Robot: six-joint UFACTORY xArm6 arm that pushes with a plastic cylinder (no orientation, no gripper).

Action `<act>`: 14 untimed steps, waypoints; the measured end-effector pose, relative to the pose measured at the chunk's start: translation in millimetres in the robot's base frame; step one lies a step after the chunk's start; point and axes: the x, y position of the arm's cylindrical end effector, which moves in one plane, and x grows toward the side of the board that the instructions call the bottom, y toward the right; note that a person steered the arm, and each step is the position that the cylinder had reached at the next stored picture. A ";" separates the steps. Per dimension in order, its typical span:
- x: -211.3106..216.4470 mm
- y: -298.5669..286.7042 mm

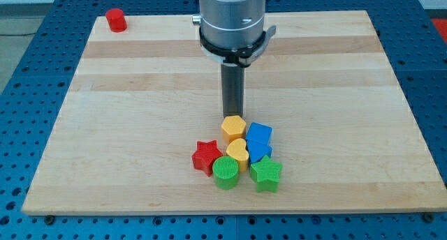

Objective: Place the red circle above the yellow hexagon

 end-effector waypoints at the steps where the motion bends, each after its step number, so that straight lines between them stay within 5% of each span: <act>1: 5.4 -5.1; 3: -15.2 -42.1; 4: -50.6 -115.2; 7: -218.8 -300.8; 9: -280.4 -287.7; 10: -280.3 -280.4; 13: -275.1 -141.1; 14: -279.6 -164.9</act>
